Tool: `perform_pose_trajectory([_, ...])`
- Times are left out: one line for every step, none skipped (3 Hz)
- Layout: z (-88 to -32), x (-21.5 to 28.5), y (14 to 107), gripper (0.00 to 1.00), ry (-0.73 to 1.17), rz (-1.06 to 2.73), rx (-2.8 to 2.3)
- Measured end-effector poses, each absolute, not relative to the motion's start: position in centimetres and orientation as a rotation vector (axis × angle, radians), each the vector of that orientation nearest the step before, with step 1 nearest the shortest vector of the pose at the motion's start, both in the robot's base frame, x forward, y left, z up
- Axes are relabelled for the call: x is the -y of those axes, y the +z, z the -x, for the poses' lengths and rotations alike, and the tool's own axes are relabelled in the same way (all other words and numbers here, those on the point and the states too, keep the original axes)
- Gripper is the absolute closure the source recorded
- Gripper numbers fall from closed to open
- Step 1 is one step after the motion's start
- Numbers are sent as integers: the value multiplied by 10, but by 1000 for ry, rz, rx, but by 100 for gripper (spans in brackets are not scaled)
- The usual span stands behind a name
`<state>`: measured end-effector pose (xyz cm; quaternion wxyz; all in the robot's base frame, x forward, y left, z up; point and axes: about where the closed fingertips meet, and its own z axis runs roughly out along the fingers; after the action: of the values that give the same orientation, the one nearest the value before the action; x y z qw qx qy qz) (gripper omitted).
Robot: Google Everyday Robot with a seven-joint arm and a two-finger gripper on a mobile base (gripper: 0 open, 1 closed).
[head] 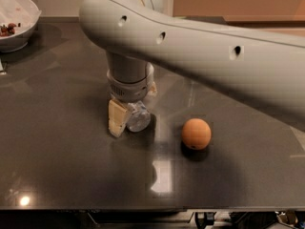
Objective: Move blue plastic bottle near redbull can
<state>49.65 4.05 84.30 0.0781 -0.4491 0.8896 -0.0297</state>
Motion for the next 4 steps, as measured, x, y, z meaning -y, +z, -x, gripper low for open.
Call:
perform_pose_trajectory([-497,-37,842,40,-96,1346,-2665])
perform_pose_trajectory([-497,-30,846,64,-105,1381,-2644])
perform_pose_trajectory([-501,-14,853,87,-127,1455,-2600])
perform_pose_trajectory([-509,12,862,100,-140,1558,-2550])
